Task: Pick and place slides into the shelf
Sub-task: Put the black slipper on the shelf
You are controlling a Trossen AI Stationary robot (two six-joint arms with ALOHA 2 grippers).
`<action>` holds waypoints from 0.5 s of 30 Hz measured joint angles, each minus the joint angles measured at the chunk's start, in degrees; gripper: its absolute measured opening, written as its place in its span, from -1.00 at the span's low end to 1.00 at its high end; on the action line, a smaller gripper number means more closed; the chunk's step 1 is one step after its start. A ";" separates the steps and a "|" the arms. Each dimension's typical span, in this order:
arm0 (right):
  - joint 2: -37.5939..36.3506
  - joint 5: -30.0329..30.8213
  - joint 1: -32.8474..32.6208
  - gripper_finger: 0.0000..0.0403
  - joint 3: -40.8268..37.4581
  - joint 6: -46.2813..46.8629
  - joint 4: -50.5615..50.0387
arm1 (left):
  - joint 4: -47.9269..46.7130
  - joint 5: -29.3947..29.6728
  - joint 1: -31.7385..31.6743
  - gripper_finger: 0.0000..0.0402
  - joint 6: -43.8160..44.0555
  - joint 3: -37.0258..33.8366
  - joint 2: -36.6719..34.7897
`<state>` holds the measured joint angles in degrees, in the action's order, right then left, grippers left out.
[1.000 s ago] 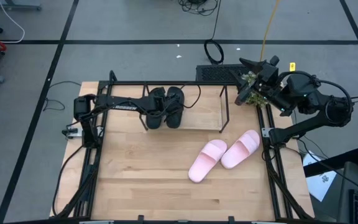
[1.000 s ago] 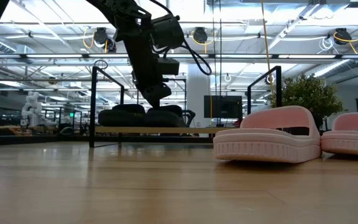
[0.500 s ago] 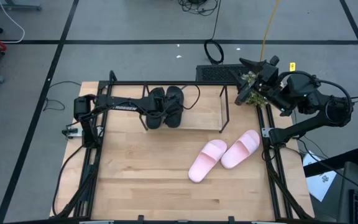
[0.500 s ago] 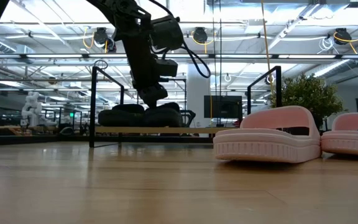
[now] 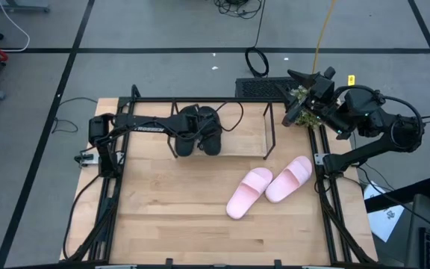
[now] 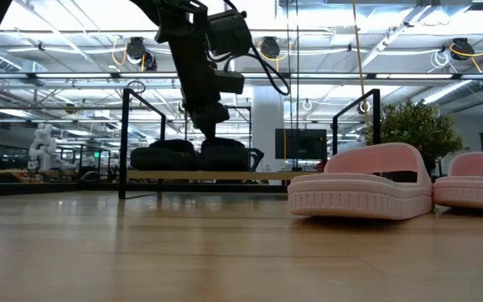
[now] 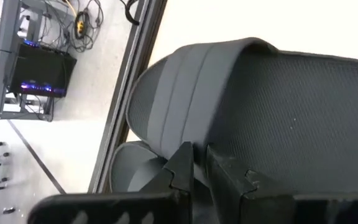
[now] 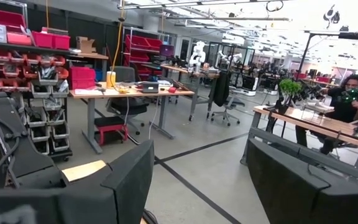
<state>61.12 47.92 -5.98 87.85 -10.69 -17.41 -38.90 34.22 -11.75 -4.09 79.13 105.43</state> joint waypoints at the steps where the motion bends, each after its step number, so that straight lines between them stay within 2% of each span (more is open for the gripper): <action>1: 0.00 0.00 0.00 0.23 0.00 0.33 -0.01 | -0.10 -0.02 -0.02 -0.82 -0.05 0.00 0.00; 15: 0.00 -0.02 0.00 0.23 0.00 1.06 -0.02 | -1.43 0.10 -0.15 -0.81 0.05 0.00 -0.02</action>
<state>61.12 47.90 -5.98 87.85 -9.63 -17.43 -40.33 34.32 -11.90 -4.04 79.13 105.41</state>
